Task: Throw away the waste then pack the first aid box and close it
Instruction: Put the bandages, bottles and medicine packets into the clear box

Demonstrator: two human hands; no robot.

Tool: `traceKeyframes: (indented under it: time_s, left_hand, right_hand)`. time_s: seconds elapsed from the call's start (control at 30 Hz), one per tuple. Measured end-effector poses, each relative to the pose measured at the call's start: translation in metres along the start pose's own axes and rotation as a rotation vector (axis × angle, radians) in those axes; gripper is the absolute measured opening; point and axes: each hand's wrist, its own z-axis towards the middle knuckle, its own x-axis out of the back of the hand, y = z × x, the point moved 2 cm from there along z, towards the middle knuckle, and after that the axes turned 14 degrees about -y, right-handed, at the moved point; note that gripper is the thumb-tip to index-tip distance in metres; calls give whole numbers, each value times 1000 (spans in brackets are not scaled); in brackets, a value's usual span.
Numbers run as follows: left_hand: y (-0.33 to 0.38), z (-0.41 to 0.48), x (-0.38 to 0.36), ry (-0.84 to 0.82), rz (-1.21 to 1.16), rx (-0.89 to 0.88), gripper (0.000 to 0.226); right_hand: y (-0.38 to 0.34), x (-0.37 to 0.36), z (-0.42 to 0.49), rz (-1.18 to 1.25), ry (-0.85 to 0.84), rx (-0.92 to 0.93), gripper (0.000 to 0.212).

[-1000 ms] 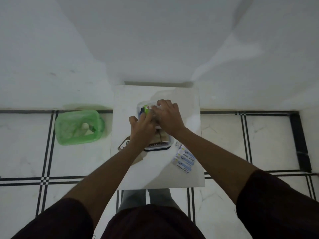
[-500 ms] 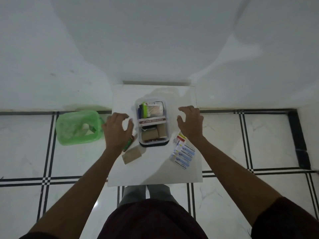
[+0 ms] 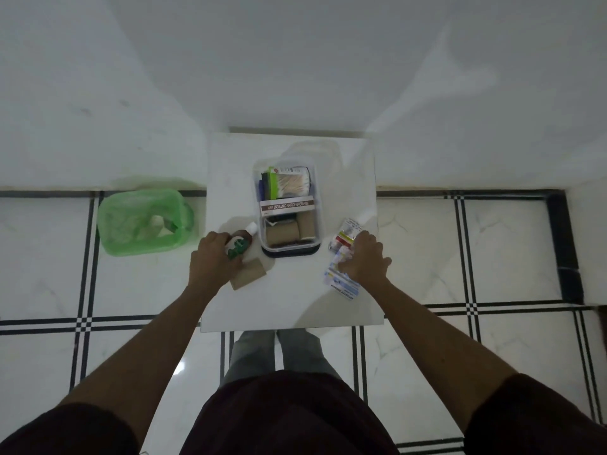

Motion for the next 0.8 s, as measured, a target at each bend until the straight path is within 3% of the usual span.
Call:
traceKeyframes:
  time_s: [0.13,0.37,0.4,0.53,0.8]
  left_hand:
    - [1,4,7,53,-119,-16,24]
    - [-20,-4,26,245,-209,-94,7]
    - [-20,-5,28,225,-225,-94,9]
    - [-11,0,24,92,-231,-69,49]
    - [-2,16,7,56,-236,97,40]
  right_hand:
    - [2,-11,0,-36,-3,40,83]
    - [4,-15,-2,-50,-4,101,65]
    - [4,-17,-3,-52,8,101,62]
    - [6,-23,-1,8,14,91,48]
    - [9,-26,-3,-33,110,106,43]
